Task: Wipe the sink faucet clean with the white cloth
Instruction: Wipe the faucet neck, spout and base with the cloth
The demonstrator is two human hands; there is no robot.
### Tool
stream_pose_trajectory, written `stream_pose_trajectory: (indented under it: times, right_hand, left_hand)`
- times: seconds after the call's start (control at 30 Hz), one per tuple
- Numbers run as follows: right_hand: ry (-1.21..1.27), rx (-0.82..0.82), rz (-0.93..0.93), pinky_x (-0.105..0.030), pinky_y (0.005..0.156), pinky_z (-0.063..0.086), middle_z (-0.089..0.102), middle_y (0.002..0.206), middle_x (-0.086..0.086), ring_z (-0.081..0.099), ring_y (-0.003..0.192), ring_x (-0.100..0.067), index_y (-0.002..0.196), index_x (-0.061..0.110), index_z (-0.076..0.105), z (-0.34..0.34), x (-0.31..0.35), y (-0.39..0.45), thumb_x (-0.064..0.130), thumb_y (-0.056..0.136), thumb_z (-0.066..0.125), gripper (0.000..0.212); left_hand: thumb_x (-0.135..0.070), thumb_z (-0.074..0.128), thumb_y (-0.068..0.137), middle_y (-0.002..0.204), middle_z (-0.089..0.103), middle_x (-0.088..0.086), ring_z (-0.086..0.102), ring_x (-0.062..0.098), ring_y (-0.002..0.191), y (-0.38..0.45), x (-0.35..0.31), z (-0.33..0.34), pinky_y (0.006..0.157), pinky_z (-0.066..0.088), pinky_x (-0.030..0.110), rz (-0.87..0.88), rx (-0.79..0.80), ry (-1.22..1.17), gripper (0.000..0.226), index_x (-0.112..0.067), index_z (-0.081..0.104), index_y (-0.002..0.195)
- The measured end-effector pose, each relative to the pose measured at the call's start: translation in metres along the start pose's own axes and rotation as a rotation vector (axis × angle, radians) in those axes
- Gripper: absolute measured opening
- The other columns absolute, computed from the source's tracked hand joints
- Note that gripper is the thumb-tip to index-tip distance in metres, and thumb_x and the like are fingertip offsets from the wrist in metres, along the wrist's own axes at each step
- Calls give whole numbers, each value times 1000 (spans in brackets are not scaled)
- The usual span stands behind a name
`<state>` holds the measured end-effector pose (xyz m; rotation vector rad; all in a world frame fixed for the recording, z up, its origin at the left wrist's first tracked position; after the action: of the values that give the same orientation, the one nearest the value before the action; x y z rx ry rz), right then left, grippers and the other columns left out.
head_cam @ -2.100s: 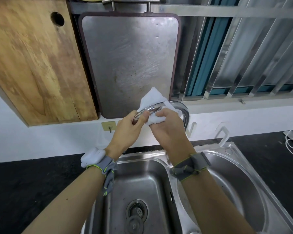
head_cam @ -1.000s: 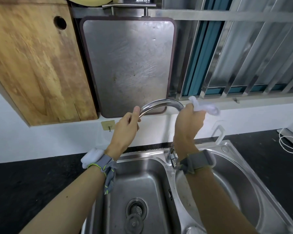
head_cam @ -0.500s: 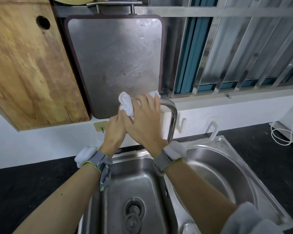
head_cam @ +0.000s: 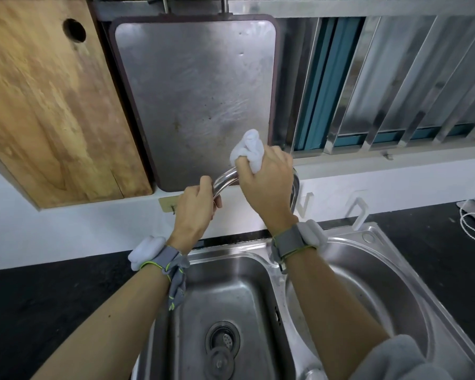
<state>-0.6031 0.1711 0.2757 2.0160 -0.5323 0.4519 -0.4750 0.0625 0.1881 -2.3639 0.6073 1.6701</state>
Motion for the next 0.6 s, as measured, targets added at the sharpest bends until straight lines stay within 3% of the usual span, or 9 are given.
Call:
stream_pose_trajectory:
  times: [0.07,0.13,0.23,0.33,0.4,0.47,0.53,0.6]
  right_hand:
    - [136,-20,171,-36,76,42,51,66,-2,52,71,-25,69,13,51,-3,-26,-2,36,89,38,33]
    - [277,-64,475,-35,67,46,54,66,-2,56,68,-23,70,15,53,-7,-69,-12,37,95,39,36]
    - [357,-62,856,-33,71,45,60,70,0,57,72,-19,76,14,61,-7,-122,-42,40,101,37,43]
    - [532,-154,921,-24,58,46,58,63,2,54,58,-6,70,16,58,0,-126,-72,44,100,40,45]
    - [637,-237,918,-11,50,42,59,60,10,52,52,4,85,12,64,9,-116,-86,47,99,42,44]
    - [680,-279,876,-6,66,47,70,84,15,61,76,10,116,12,62,15,-105,-87,46,98,43,42]
    - [648,-264,778,-22,99,47,62,128,1,56,117,-5,142,13,43,16,-90,-78,41,99,43,51]
    - [607,-252,661,-41,111,40,48,143,-8,46,132,-23,148,14,32,14,-75,-70,34,99,44,54]
  left_hand:
    - [-41,25,89,41,48,-2,46,18,49,0,1,1,57,39,34,2,3,-6,59,-13,57,49]
    - [-42,23,89,41,48,-1,45,19,49,0,2,3,57,39,34,1,12,-5,60,-12,57,49]
    - [-43,21,90,42,48,-1,45,18,49,1,2,6,57,39,33,-2,24,0,62,-12,58,51]
    - [-45,20,89,44,47,0,45,18,50,1,5,6,58,40,34,-14,30,-1,63,-11,59,53]
    - [-48,20,89,44,47,0,45,17,49,1,6,5,59,39,34,-24,61,-10,64,-11,61,56]
    - [-52,22,92,45,49,-1,46,12,47,1,6,5,57,40,32,-34,113,-20,66,-11,63,59]
    - [-57,23,93,46,53,0,47,8,44,0,8,5,55,40,31,-54,153,-32,69,-11,65,63]
    - [-62,23,94,51,58,1,52,10,50,-2,12,5,56,41,29,-70,166,-43,72,-11,66,67]
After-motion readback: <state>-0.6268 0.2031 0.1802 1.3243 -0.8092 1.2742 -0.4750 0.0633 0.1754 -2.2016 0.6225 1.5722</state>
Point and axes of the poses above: each hand's wrist, its own y-axis towards the middle knuckle, its own z-axis out of the palm, x = y × z, the point moved 9 cm from there along y, towards the middle knuckle
